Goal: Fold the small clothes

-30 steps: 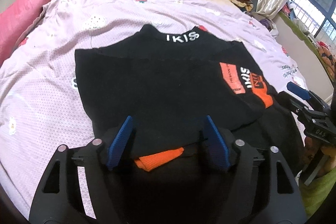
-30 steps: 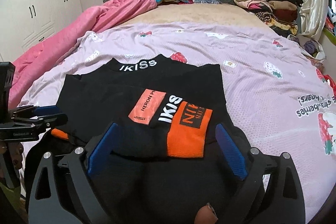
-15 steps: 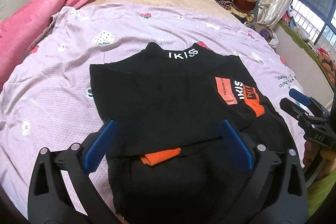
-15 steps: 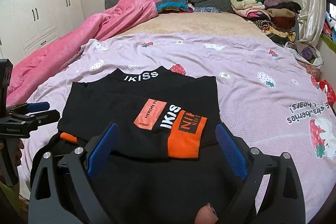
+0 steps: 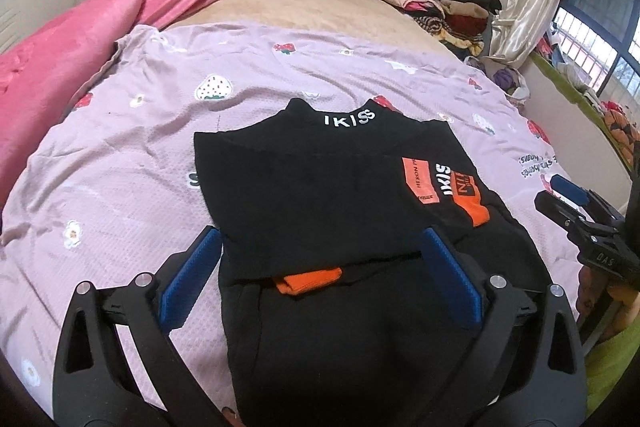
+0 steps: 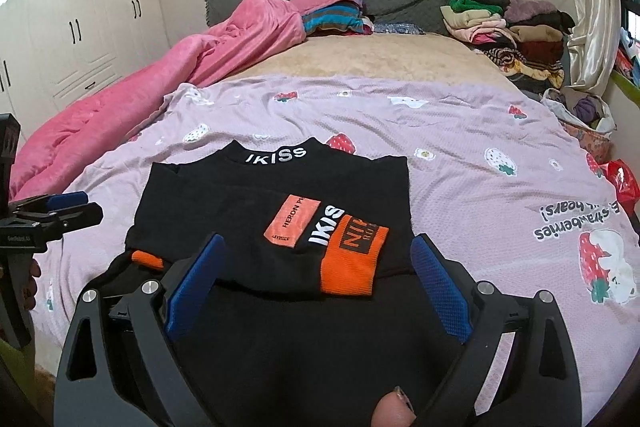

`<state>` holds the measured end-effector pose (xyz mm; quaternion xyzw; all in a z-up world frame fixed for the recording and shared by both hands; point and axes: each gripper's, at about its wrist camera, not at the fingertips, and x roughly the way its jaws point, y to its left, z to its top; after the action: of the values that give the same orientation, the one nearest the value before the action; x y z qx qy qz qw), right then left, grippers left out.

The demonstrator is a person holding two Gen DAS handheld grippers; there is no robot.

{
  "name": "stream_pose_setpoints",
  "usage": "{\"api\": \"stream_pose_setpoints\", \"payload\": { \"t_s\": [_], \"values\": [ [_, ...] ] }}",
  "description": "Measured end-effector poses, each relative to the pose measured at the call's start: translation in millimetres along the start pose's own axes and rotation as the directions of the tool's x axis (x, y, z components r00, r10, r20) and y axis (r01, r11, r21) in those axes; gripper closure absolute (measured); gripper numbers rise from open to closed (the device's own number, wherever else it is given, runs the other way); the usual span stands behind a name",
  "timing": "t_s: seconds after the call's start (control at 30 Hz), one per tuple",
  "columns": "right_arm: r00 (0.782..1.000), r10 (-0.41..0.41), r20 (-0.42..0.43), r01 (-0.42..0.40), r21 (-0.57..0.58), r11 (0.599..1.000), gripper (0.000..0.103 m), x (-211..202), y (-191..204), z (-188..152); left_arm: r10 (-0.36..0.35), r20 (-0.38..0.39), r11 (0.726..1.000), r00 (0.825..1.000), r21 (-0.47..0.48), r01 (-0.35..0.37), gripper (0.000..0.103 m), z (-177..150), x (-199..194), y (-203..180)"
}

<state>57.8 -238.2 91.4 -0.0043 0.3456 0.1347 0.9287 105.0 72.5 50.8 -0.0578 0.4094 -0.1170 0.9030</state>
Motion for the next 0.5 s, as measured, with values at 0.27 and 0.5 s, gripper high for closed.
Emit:
{"api": "stream_pose_setpoints", "payload": {
  "t_s": [0.27, 0.5],
  "values": [
    [1.0, 0.0, 0.002, 0.0, 0.003, 1.0, 0.01, -13.8, -7.7, -6.4, 0.016, 0.032, 1.0, 0.999, -0.018, -0.015, 0.01, -11.3, -16.0, -4.7],
    [1.0, 0.003, -0.008, -0.003, 0.014, 1.0, 0.01, -22.4, -18.5, -16.9, 0.045, 0.054, 0.999, 0.998, -0.01, -0.045, 0.01, -26.5, -30.6, -15.2]
  ]
}}
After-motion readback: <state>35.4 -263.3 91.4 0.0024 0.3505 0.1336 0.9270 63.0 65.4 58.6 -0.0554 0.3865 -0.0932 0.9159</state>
